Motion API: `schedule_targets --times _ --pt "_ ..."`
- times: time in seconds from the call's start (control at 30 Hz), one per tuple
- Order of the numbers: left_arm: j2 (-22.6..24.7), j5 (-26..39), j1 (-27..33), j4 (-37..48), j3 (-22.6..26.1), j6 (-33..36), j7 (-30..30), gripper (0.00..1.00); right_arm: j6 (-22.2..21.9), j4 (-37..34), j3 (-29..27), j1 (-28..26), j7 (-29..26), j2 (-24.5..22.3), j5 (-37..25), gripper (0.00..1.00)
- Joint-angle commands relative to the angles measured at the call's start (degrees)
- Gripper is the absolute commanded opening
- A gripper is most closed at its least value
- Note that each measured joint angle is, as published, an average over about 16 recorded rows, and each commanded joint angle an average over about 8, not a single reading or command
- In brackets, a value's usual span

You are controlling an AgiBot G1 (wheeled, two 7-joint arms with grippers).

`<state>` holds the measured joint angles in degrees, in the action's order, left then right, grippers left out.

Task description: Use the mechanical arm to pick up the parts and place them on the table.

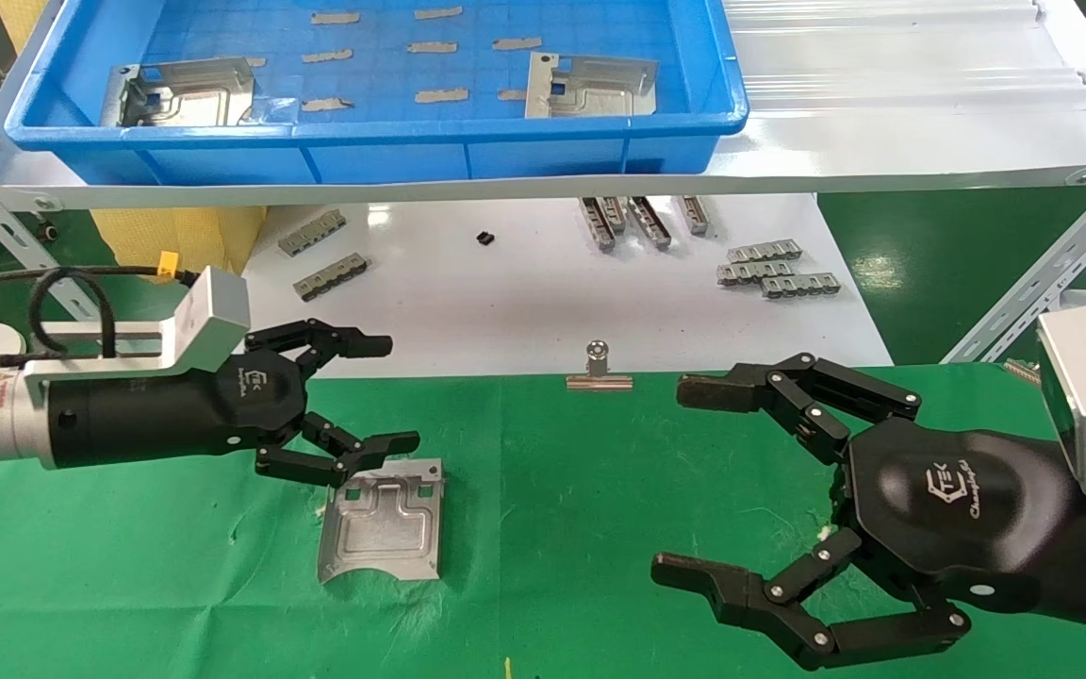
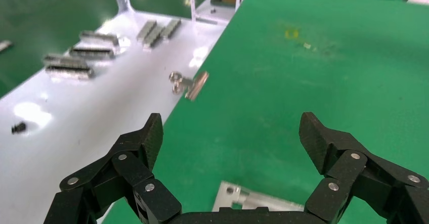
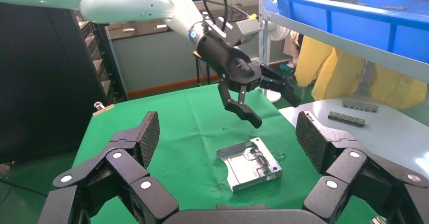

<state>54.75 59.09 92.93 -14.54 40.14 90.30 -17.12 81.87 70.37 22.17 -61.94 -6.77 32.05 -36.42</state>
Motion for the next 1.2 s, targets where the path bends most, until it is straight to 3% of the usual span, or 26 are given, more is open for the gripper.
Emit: schedule_targets --times 0.03,1.2 --pt "-0.83 -0.72 -1.31 -2.47 -1.01 -0.19 1.17 1.00 0.00 0.00 0.00 0.00 0.00 0.00 0.00 1.00" --pt "-15.31 -13.36 -24.33 -45.79 -18.71 -3.57 21.62 1.00 0.00 0.00 0.00 0.00 0.00 0.00 0.00 1.00"
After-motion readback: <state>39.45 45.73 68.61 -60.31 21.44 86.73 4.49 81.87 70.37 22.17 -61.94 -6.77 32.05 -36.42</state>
